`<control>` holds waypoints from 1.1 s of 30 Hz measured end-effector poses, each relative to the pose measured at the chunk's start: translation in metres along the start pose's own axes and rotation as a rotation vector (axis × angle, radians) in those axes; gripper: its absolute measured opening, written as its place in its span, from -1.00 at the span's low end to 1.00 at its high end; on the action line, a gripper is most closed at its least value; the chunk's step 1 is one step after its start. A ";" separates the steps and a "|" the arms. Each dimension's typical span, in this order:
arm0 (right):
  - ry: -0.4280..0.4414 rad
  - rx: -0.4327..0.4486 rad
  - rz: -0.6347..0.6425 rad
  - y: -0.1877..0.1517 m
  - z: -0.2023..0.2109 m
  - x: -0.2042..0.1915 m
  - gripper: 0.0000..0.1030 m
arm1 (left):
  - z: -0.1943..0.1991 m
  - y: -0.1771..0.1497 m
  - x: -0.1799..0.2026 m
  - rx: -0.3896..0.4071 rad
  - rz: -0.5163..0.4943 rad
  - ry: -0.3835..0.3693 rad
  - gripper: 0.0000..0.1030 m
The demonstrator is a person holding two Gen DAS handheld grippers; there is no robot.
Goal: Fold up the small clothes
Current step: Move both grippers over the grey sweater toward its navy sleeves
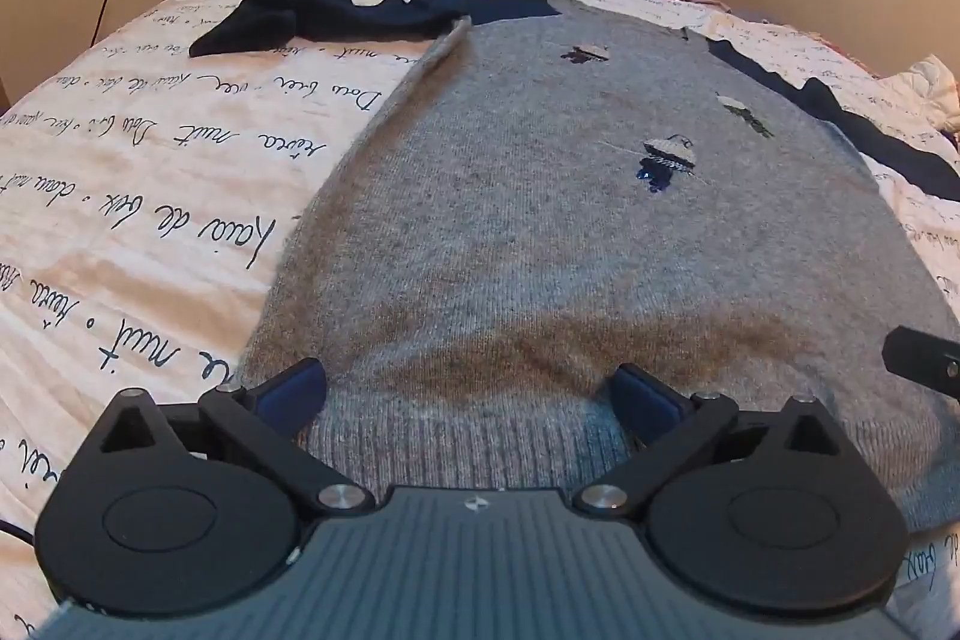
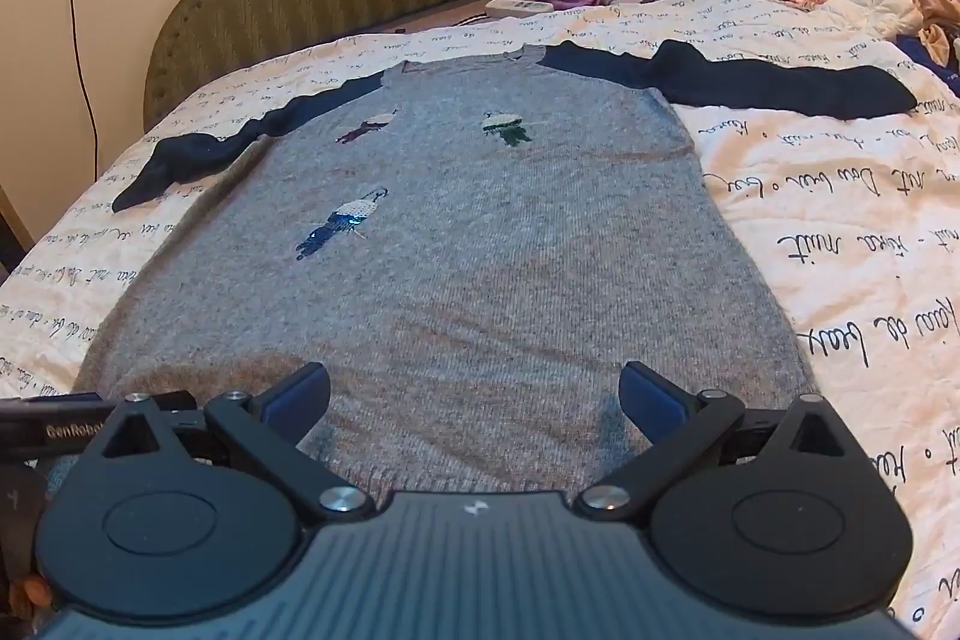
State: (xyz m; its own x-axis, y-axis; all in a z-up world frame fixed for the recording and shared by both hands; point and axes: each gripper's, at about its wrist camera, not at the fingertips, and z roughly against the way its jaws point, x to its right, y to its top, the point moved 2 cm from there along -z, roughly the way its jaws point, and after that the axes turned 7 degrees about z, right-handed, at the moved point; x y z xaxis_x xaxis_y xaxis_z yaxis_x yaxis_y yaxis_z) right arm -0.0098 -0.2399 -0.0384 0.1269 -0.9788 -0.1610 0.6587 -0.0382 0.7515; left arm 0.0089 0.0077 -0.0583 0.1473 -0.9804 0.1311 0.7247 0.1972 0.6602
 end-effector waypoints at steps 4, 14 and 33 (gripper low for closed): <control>0.000 0.001 -0.001 0.000 0.000 0.001 1.00 | 0.003 0.002 0.002 -0.012 -0.032 0.007 1.00; -0.015 -0.009 0.005 0.012 0.009 0.004 1.00 | 0.031 0.019 0.023 0.048 -0.105 0.044 1.00; -0.058 -0.012 -0.020 0.061 -0.001 0.030 1.00 | 0.024 0.059 0.072 0.013 -0.260 0.026 0.99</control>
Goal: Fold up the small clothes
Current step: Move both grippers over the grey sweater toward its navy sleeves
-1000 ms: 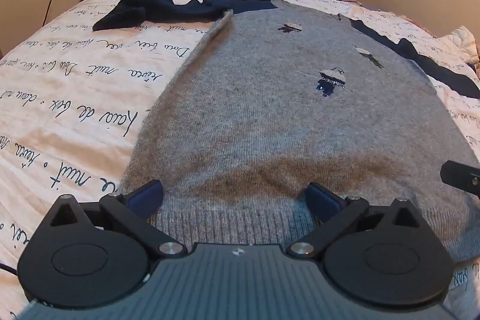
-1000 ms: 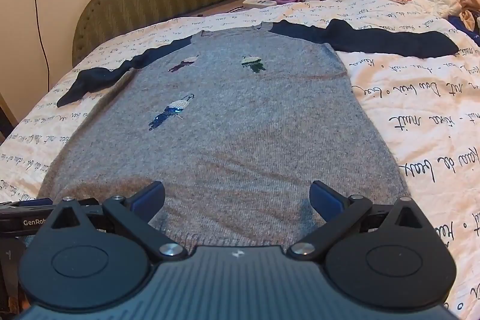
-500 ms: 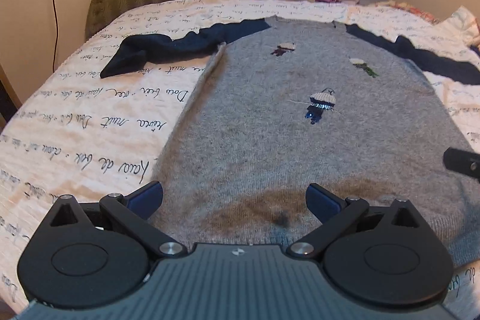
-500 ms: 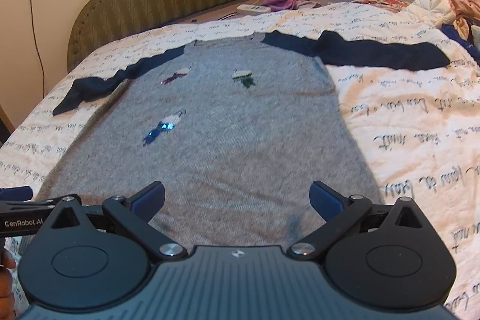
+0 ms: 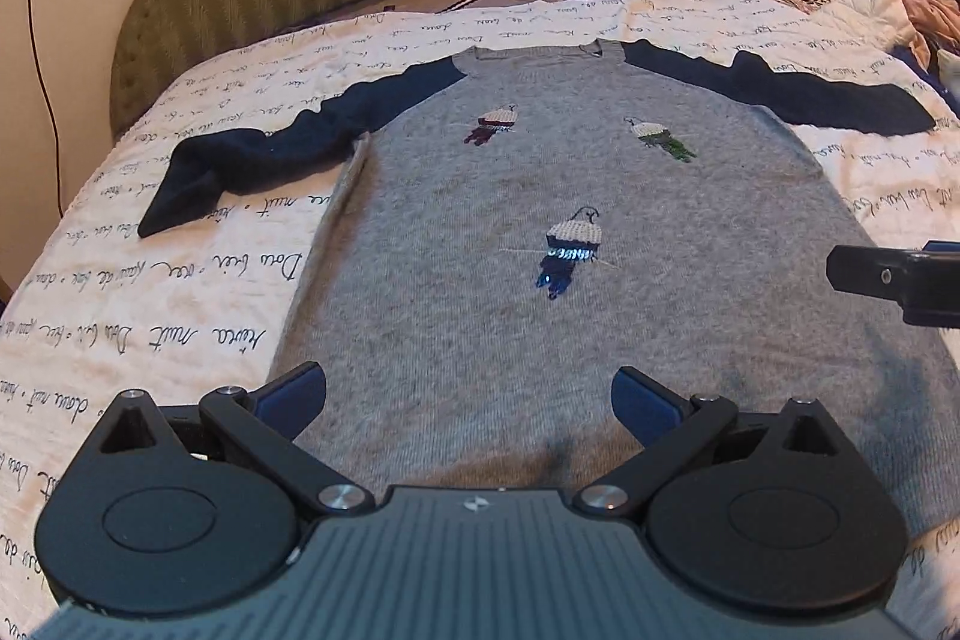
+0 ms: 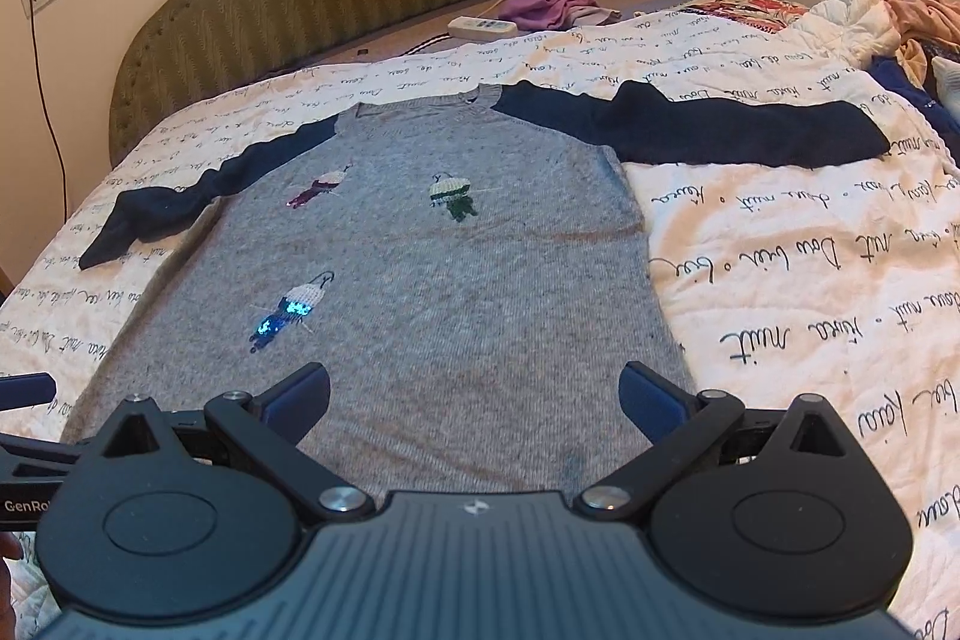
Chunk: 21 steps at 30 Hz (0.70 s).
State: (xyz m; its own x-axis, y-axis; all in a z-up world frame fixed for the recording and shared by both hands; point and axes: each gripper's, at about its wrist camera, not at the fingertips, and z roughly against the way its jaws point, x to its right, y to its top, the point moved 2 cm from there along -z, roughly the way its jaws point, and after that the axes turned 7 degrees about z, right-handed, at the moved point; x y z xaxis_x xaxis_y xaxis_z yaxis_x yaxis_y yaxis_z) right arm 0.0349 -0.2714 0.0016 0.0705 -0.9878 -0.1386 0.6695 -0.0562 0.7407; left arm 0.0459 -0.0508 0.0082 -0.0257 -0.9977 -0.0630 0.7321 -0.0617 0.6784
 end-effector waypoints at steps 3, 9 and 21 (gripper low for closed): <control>0.000 0.001 0.004 0.009 -0.006 0.002 1.00 | -0.008 0.013 -0.005 -0.016 0.032 -0.004 0.99; 0.001 -0.004 0.011 0.026 -0.022 0.003 1.00 | -0.025 0.038 -0.016 -0.025 0.080 0.007 0.99; 0.022 -0.032 0.041 0.052 -0.061 0.003 1.00 | -0.065 0.063 -0.026 -0.074 0.134 0.019 0.99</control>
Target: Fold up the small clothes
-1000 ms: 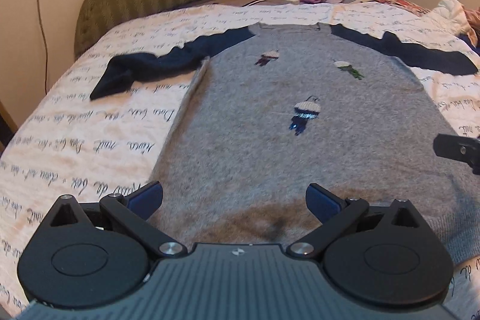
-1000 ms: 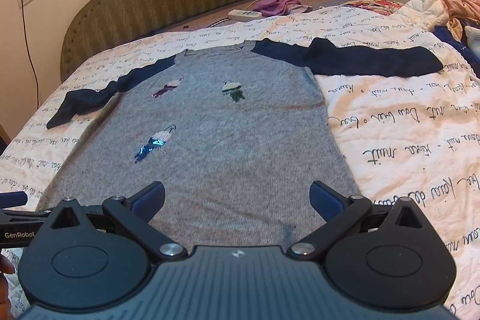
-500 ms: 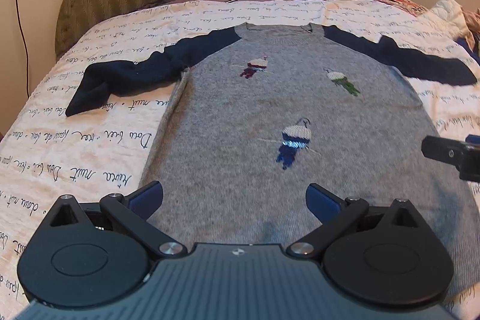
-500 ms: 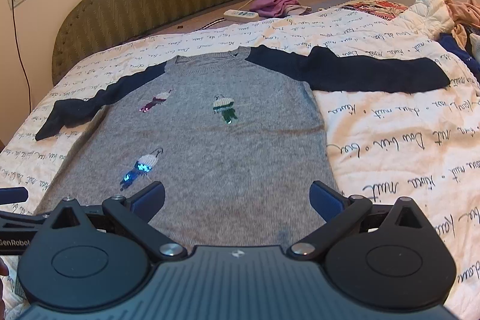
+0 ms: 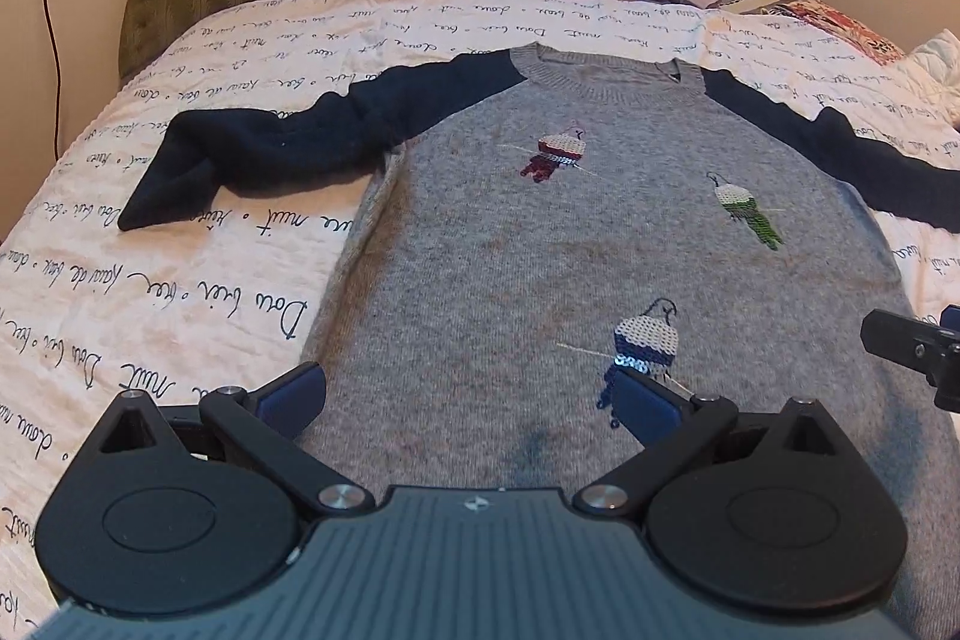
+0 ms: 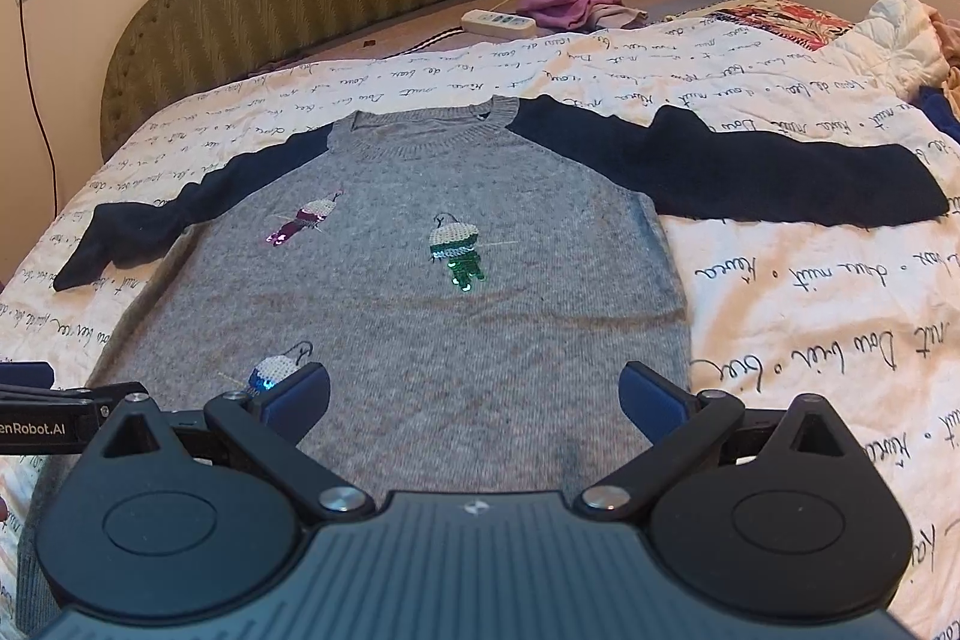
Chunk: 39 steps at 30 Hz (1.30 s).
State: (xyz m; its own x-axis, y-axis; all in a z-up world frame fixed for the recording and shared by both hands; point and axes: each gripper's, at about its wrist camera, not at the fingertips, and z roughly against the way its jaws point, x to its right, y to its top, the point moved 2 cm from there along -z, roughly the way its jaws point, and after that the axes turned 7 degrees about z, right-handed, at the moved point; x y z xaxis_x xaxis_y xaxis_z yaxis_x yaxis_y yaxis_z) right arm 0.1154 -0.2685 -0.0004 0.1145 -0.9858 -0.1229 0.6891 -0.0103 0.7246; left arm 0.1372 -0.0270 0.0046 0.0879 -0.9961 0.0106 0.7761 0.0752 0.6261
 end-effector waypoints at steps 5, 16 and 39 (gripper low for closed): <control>-0.010 -0.016 0.019 0.007 -0.016 0.001 1.00 | -0.012 0.010 0.006 -0.001 -0.002 -0.011 0.99; -0.005 -0.028 0.023 0.021 -0.041 0.007 1.00 | -0.034 0.025 0.023 -0.009 -0.025 -0.034 0.99; 0.020 0.242 -0.794 0.017 -0.045 0.322 1.00 | -0.071 0.029 0.029 -0.066 -0.036 -0.012 0.99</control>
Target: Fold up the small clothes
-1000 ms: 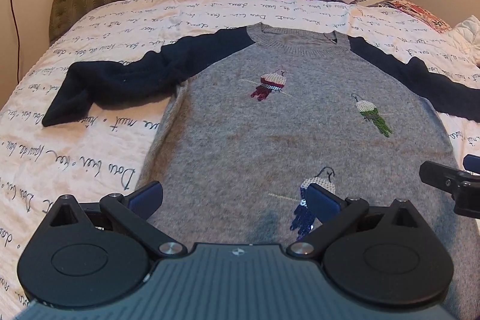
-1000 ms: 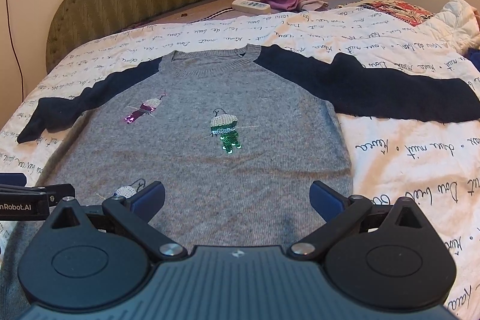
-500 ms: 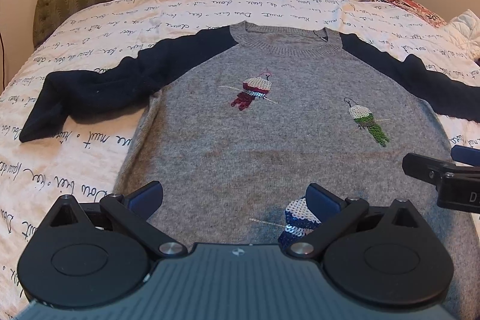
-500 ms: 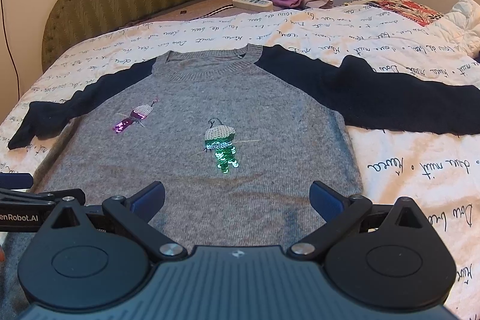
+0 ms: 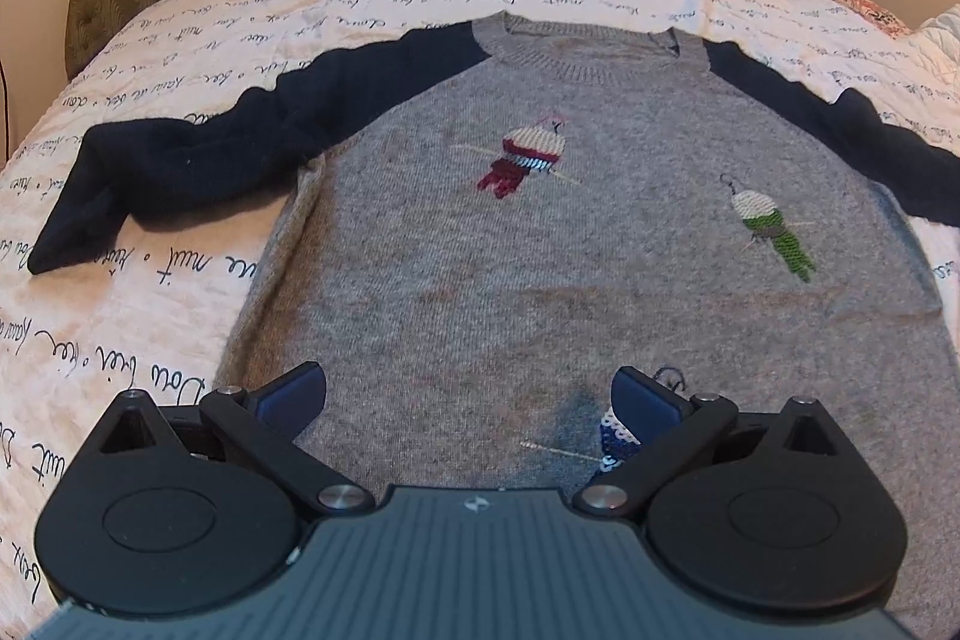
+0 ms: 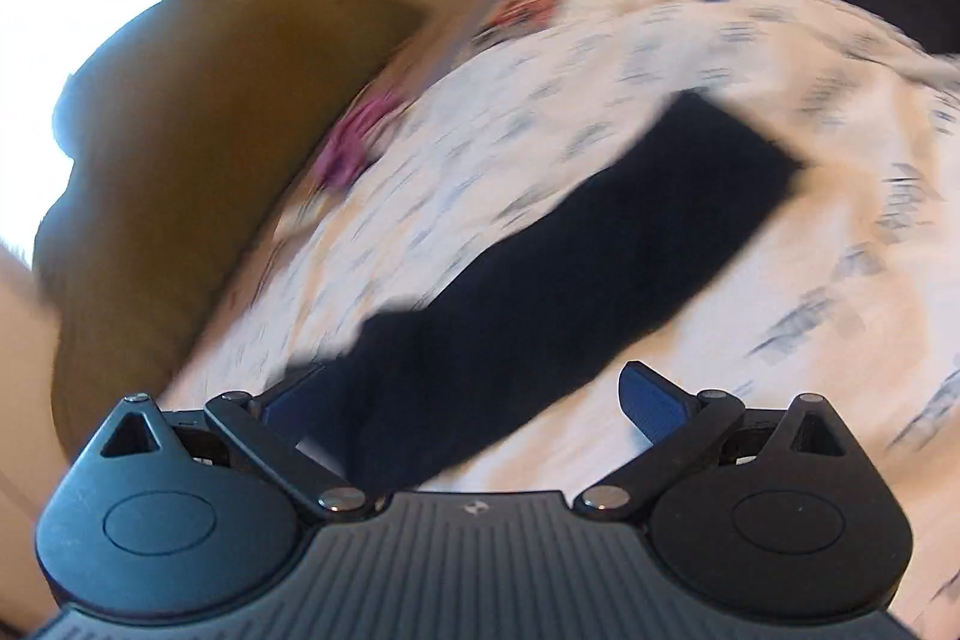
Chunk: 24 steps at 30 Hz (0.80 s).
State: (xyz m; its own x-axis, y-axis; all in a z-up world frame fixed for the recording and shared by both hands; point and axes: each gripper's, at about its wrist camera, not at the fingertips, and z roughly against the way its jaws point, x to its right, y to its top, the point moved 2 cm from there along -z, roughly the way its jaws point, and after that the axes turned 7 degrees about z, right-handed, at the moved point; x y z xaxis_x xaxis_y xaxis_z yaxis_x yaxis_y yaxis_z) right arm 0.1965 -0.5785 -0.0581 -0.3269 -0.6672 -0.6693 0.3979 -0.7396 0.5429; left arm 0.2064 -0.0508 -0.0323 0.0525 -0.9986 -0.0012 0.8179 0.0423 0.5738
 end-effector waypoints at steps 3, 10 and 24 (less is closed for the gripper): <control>-0.014 0.032 -0.139 0.020 -0.003 0.047 1.00 | -0.004 0.000 0.002 -0.007 -0.003 0.011 0.99; -0.042 0.070 -0.115 0.036 -0.026 0.071 0.64 | -0.006 0.001 0.014 -0.003 -0.029 0.017 0.99; 0.071 0.137 0.099 0.015 -0.019 -0.006 -0.85 | 0.005 0.047 0.003 0.235 0.185 -0.300 0.99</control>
State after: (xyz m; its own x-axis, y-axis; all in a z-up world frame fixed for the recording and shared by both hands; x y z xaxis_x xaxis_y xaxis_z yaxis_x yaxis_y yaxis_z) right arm 0.2210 -0.5840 -0.0554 -0.2283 -0.7331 -0.6406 0.3032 -0.6788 0.6688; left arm 0.2419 -0.0516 -0.0009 -0.0113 -0.9410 0.3382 0.6555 0.2484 0.7132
